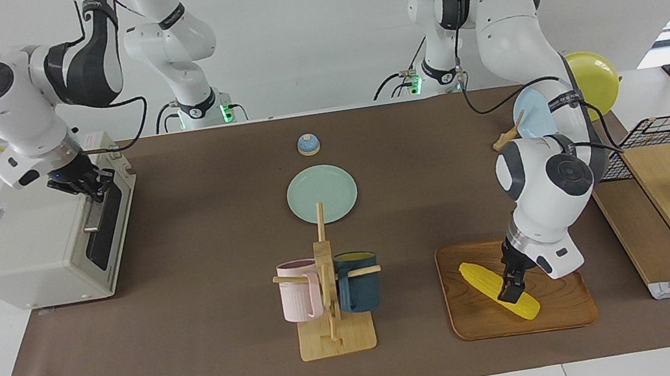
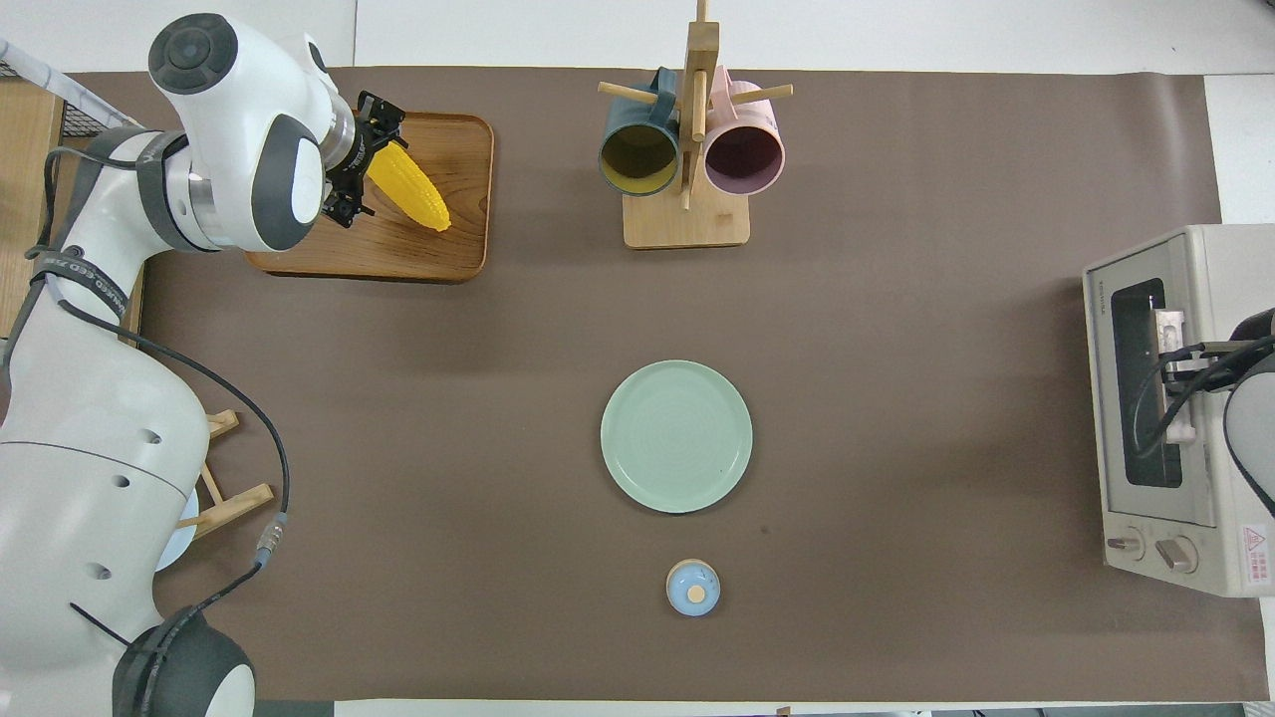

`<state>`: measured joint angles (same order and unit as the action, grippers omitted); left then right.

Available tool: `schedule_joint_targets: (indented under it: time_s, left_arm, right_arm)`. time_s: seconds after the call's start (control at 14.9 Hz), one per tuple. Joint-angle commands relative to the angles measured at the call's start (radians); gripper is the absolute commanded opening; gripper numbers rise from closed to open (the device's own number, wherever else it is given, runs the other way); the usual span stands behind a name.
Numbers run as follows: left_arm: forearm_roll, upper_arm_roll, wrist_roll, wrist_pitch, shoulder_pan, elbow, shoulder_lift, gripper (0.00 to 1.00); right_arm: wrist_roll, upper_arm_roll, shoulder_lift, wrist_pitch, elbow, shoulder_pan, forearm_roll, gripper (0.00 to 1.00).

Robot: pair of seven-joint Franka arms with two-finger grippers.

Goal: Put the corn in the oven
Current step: 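Grasp the yellow corn with the left gripper and lift it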

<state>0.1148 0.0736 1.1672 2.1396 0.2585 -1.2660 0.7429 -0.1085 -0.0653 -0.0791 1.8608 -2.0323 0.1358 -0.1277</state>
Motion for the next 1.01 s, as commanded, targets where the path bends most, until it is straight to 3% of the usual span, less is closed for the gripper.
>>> schedule_joint_targets:
  time_s: [0.0,0.34,0.94]
  left_arm:
    - [0.017,0.018,0.008,0.04,0.016,-0.055,-0.031,1.0]
    - [0.009,0.02,0.008,0.011,0.035,-0.046,-0.011,0.99]
    - [-0.024,0.022,0.009,0.009,0.038,-0.046,-0.003,0.88]
  right_arm:
    - [-0.027,0.01,-0.005,0.015,-0.014,0.021,-0.012,0.0]
    - [-0.036,0.01,-0.005,0.015,-0.026,0.022,-0.012,0.0]
    - [-0.05,0.01,-0.005,0.017,-0.026,0.022,-0.012,0.0]
